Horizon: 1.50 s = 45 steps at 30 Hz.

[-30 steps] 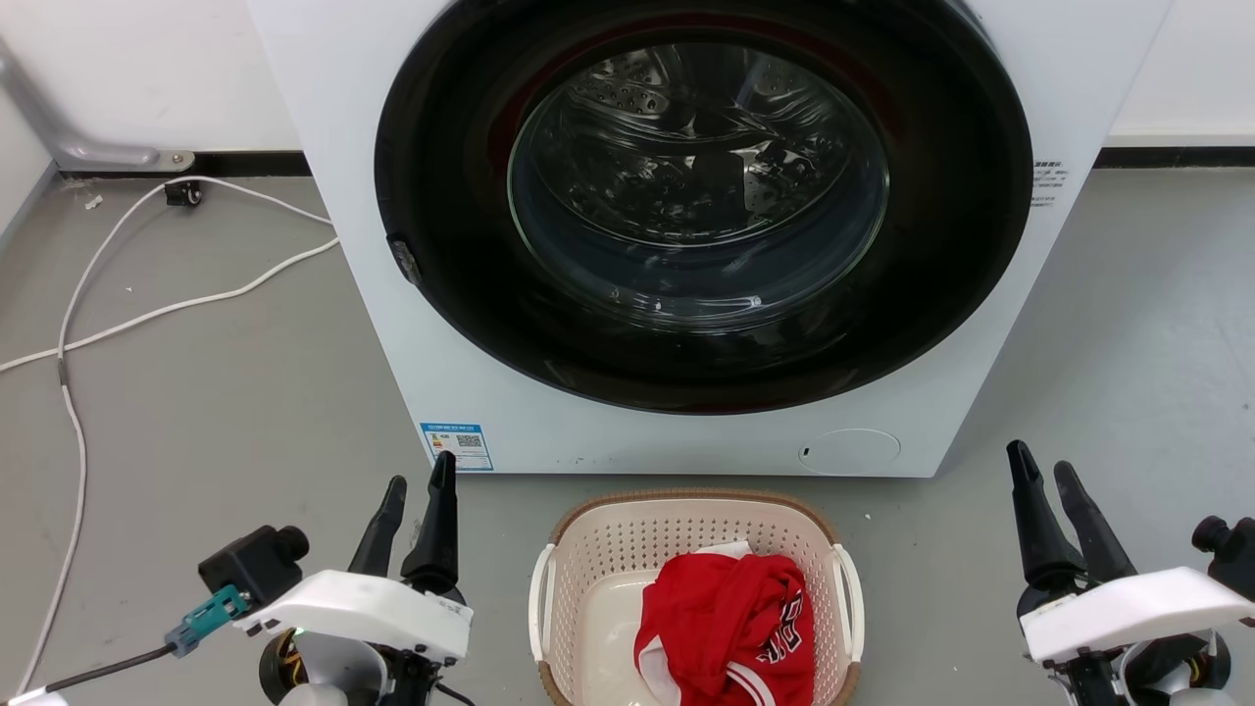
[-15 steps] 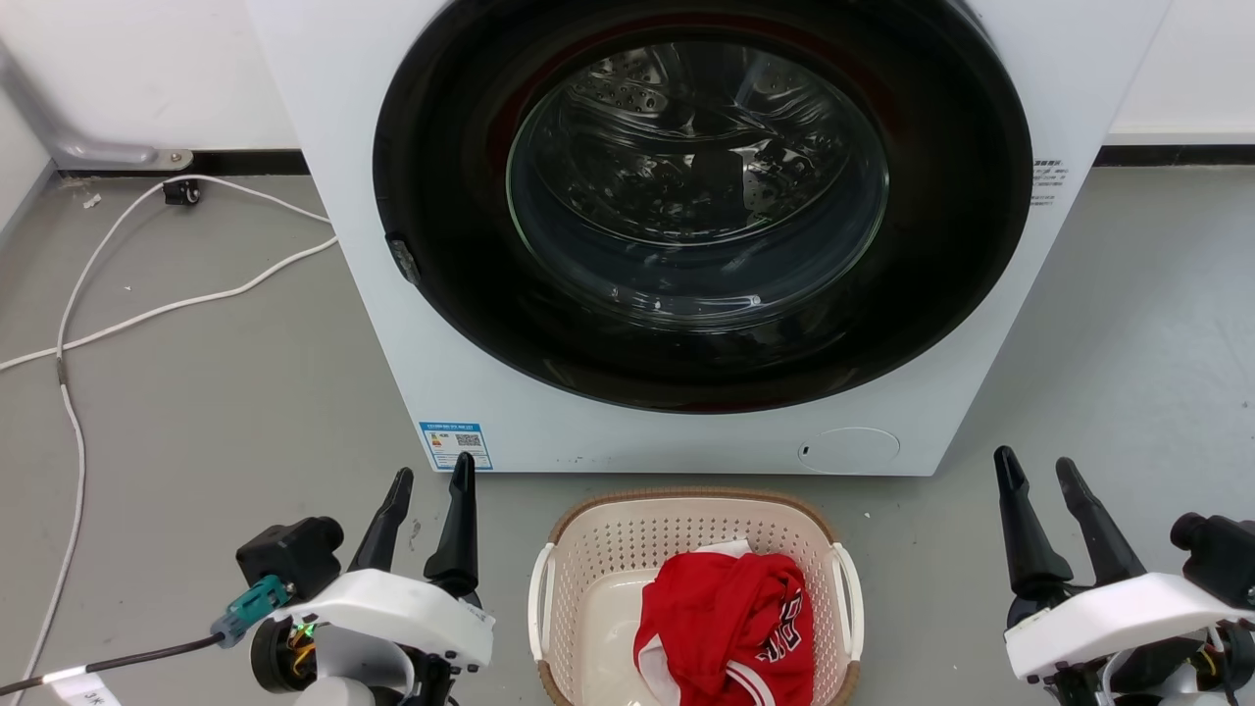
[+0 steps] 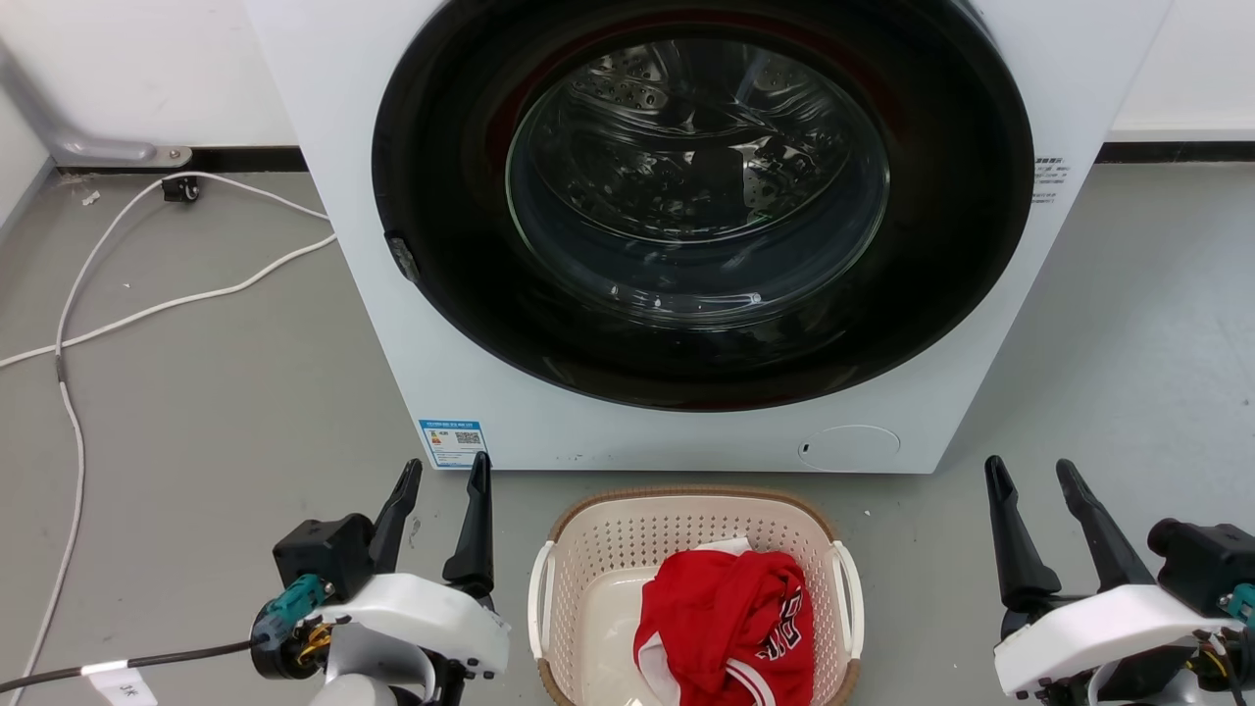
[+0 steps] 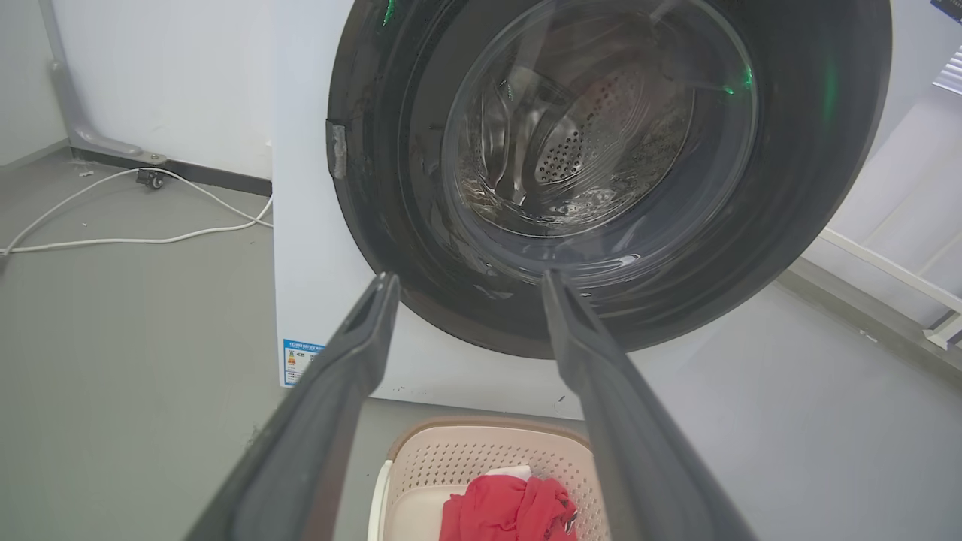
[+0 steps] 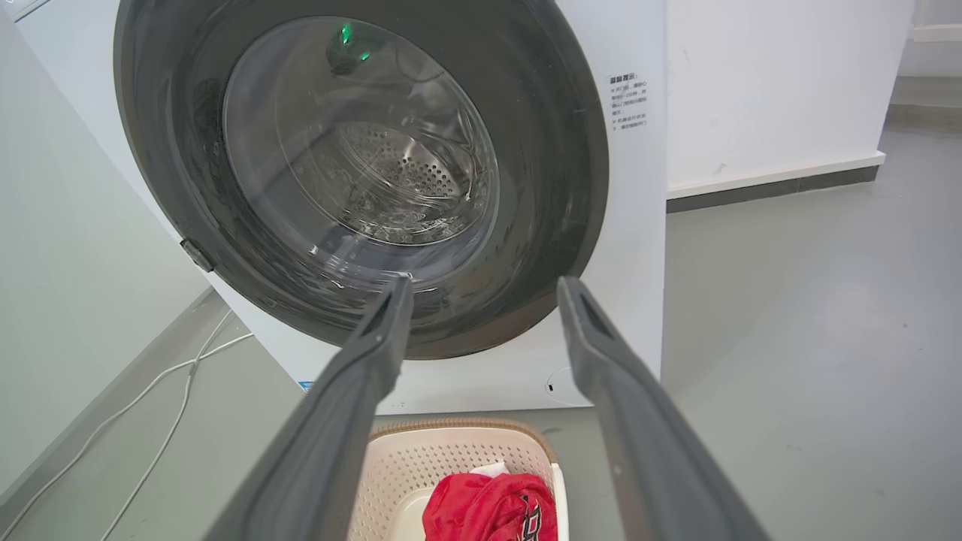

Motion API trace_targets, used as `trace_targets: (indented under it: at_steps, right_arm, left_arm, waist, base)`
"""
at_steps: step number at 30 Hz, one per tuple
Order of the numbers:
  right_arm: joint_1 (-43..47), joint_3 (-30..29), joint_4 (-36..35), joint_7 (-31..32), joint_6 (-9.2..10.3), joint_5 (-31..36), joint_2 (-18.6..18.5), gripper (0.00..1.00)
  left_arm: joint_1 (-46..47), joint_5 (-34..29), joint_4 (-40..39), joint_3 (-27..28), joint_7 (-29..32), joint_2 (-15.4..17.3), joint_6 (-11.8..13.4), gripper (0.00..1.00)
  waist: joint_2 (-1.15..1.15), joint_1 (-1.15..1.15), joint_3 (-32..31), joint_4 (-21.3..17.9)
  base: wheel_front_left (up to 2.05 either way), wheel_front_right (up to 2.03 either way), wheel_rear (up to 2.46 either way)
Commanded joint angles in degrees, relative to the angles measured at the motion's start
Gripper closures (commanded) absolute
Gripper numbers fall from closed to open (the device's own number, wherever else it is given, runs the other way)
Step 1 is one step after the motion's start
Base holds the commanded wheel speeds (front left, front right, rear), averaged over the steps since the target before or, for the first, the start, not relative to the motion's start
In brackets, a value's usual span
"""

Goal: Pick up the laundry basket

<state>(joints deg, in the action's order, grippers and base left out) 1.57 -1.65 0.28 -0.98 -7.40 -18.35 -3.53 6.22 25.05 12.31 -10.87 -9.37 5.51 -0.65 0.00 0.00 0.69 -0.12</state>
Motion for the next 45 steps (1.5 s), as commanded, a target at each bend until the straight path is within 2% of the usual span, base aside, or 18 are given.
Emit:
trace_targets:
  at_steps: [1,18,45]
  right_arm:
    - [0.25,0.0,-0.92,-0.46,-0.1,1.63,0.12,0.0]
    - [2.14,-0.25,-2.53,-1.7,-0.12,9.25,0.61,0.0]
    - [3.42,-0.42,-1.95,-4.66,-0.08,15.28,0.7,0.0]
  left_arm:
    - [1.1,-1.48,-0.27,-0.28,-0.6,0.38,0.35,0.0]
    - [-0.47,-8.59,0.24,-0.88,-2.7,0.02,1.39,0.0]
    - [-1.49,-17.44,1.24,-0.56,-5.6,-1.65,0.14,0.0]
  waist:
    - [0.0,0.0,-0.01,-0.01]
    - [0.0,0.0,-0.41,0.03]
    - [0.0,0.0,-0.35,0.16]
  base:
    - [0.0,0.0,0.0]
    - [0.0,0.0,0.0]
    - [0.0,0.0,0.0]
